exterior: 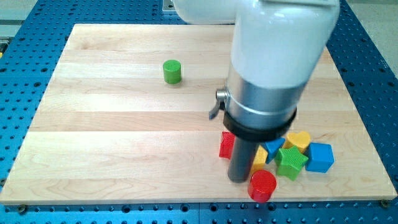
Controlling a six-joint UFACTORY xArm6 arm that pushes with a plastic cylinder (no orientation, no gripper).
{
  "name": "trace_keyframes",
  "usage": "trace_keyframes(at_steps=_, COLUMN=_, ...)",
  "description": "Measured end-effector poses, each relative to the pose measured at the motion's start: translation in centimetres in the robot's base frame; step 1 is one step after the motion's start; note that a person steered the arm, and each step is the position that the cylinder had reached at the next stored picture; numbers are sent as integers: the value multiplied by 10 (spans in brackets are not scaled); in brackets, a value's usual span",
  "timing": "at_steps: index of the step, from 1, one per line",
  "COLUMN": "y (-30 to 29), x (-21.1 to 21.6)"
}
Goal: Place the red circle to the bottom right side of the heart
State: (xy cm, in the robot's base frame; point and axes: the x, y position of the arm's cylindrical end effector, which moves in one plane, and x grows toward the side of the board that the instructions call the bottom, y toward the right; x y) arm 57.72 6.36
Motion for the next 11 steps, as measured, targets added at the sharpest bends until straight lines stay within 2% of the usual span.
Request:
trace_keyframes(at_steps=1, y=-20, x=-25)
trace_keyframes(at_steps=2, y=-36, x=26)
trace_keyframes(at_steps=3, y=-36, x=41)
trace_keyframes(at_steps=4, y=-12, x=41)
trace_keyframes(at_steps=6, y=99, x=33)
trace_keyframes(at_steps=8, y=106, x=13)
trace_keyframes(at_steps=10, y=212, x=-7)
trace_keyframes(at_steps=11, y=214, x=34)
